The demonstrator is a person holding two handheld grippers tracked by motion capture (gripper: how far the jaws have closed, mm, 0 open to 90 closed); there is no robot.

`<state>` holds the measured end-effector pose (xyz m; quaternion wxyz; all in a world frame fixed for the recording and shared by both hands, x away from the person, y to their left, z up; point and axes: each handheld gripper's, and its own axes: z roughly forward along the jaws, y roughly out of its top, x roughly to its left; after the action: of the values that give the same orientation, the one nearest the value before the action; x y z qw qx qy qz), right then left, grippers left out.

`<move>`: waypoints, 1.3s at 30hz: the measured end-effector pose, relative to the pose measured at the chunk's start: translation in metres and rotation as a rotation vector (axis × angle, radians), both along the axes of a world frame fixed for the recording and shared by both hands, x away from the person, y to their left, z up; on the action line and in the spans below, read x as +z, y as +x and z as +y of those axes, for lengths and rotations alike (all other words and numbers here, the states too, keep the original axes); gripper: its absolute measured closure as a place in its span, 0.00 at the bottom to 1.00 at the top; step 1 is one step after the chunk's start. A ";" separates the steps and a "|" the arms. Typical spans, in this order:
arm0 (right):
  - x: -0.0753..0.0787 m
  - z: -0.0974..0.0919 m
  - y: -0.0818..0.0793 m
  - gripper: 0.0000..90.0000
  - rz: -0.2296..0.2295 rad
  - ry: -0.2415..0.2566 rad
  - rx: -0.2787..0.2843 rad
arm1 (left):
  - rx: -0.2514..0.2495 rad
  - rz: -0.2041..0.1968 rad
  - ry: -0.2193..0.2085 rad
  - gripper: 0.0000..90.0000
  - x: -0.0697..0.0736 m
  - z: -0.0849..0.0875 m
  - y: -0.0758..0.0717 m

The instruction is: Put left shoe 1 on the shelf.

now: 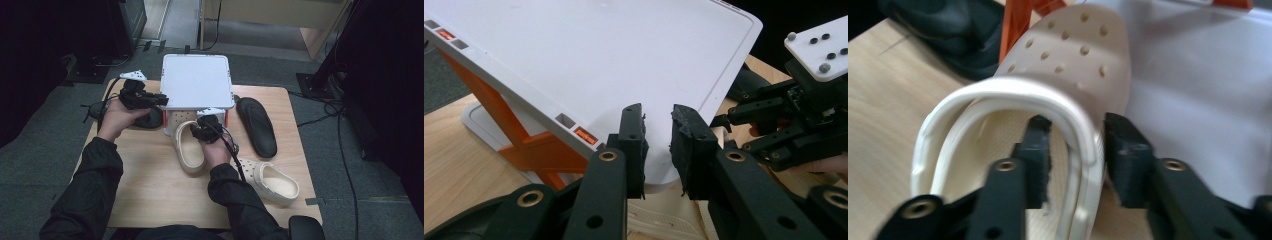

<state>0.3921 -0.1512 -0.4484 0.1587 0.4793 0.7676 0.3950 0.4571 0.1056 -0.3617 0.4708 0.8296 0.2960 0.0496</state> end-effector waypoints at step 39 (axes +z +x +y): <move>-0.021 -0.030 -0.119 0.90 0.072 -0.005 0.344 | -0.005 -0.002 0.003 0.87 0.000 -0.002 -0.003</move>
<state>0.2733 -0.1813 -0.4698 0.0620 0.3543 0.8444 0.3970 0.4543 0.1036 -0.3618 0.4699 0.8311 0.2932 0.0499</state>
